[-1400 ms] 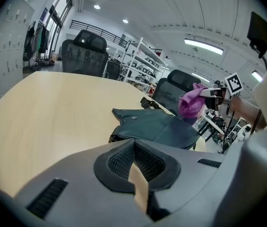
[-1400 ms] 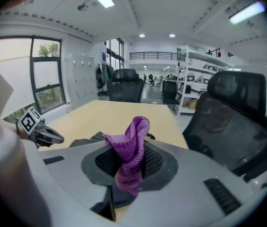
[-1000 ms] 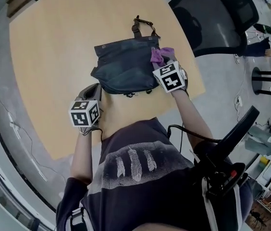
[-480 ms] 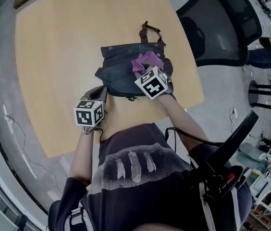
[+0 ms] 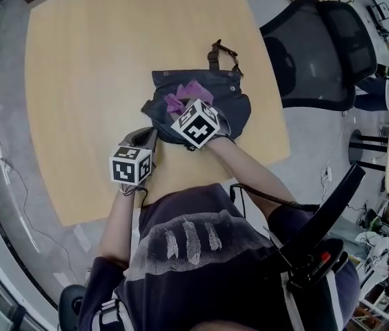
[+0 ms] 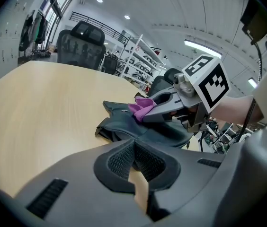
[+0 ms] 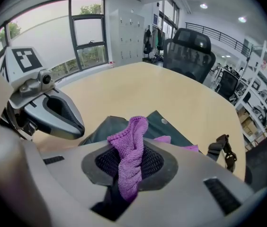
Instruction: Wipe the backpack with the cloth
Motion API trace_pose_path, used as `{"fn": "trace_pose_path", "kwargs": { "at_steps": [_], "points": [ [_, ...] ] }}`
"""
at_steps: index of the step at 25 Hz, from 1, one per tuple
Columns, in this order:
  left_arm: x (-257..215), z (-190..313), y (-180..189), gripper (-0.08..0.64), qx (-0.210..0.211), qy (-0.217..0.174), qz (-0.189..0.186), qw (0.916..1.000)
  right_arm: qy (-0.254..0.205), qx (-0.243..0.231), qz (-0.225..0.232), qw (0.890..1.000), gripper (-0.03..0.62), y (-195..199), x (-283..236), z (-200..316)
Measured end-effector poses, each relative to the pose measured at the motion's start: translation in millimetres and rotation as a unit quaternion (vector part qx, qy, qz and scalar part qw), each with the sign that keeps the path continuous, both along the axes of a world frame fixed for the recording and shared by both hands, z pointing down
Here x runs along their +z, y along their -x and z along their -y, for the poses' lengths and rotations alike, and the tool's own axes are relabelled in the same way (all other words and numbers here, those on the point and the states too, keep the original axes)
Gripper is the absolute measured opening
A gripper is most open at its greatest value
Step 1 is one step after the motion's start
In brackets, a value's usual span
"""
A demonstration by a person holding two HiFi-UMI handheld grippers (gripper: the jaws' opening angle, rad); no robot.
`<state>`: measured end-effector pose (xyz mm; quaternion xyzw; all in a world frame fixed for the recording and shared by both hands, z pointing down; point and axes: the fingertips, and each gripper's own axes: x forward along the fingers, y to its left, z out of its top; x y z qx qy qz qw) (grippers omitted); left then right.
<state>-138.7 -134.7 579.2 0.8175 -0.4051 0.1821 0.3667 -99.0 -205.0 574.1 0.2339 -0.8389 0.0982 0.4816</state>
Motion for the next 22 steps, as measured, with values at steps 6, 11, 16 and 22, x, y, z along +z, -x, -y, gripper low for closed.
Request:
{"fn": "trace_pose_path", "kwargs": {
  "at_steps": [6, 11, 16, 22],
  "points": [
    [-1.8, -3.0, 7.6, 0.008, -0.004, 0.002, 0.005, 1.0, 0.014, -0.07, -0.004, 0.997, 0.074, 49.6, 7.3, -12.5],
    [-3.0, -7.1, 14.1, 0.008, -0.013, 0.003, 0.008, 0.9999, 0.034, -0.09, 0.015, 0.995, 0.071, 70.7, 7.7, -17.3],
    [-5.8, -9.8, 24.0, 0.008, -0.025, 0.001, 0.014, 0.9996, 0.077, -0.097, 0.105, 0.987, 0.071, 97.7, -10.5, -32.2],
    [-9.1, -7.0, 22.6, 0.008, -0.024, -0.001, 0.017, 0.9996, 0.038, 0.012, 0.183, 0.982, 0.071, 18.0, -65.4, 13.5]
  ]
}}
